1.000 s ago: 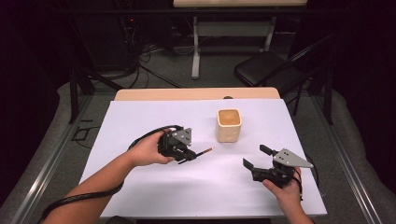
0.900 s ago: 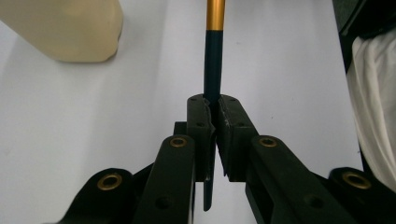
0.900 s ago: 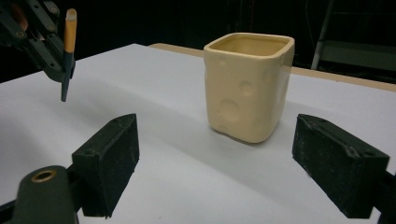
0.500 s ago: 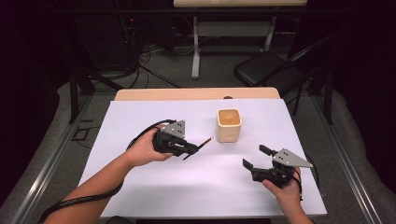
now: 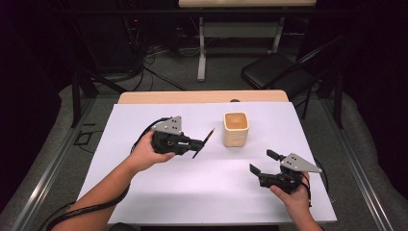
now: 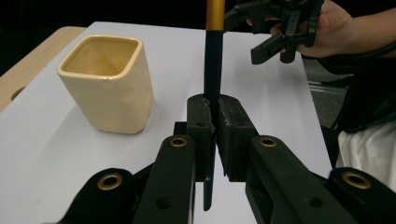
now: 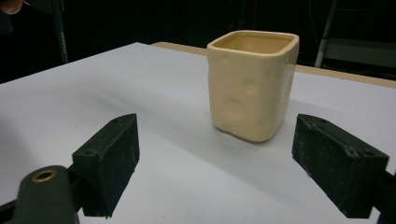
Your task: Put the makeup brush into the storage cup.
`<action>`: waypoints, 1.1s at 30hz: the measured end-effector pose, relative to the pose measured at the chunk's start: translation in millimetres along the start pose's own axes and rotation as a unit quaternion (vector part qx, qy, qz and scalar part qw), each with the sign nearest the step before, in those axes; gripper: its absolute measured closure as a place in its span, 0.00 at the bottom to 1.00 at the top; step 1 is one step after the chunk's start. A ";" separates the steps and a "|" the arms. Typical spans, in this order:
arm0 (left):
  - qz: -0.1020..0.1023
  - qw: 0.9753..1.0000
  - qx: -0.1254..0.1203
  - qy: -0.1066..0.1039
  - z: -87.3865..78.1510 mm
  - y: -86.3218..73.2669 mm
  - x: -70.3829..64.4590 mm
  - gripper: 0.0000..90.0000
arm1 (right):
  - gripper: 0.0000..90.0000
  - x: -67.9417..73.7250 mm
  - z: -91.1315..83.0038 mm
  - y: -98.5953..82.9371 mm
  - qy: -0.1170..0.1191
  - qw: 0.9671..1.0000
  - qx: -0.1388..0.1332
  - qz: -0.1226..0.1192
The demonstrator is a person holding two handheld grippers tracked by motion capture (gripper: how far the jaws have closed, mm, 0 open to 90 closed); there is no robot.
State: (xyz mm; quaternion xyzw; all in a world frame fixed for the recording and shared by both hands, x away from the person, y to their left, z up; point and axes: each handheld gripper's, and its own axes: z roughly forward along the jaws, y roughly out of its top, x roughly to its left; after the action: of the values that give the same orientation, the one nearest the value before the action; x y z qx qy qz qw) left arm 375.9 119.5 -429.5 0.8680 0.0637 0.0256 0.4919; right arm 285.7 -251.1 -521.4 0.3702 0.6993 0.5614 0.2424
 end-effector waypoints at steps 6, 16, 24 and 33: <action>-0.018 0.999 -0.036 0.002 -2.6 -4.9 -1.2 0.93 | 0.16 0.7 1.0 -0.4 0.004 1.000 0.002 0.000; -0.033 0.995 -0.091 0.018 -3.0 -4.6 -7.4 0.93 | 0.16 -0.3 2.0 -0.9 0.009 1.000 0.004 0.011; -0.049 0.992 -0.118 0.018 3.9 -11.5 -10.7 0.93 | 0.16 0.7 2.0 -0.6 0.015 1.000 0.007 0.013; -0.049 0.990 -0.130 0.024 7.0 -14.6 -15.4 0.93 | 0.16 0.1 3.4 -1.3 0.015 1.000 0.015 0.019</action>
State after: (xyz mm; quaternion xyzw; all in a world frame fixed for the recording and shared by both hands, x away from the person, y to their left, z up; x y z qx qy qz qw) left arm 360.1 118.8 -445.3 0.7914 0.1141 0.0305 0.5998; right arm 287.9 -249.1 -523.5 0.3782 0.7043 0.5608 0.2153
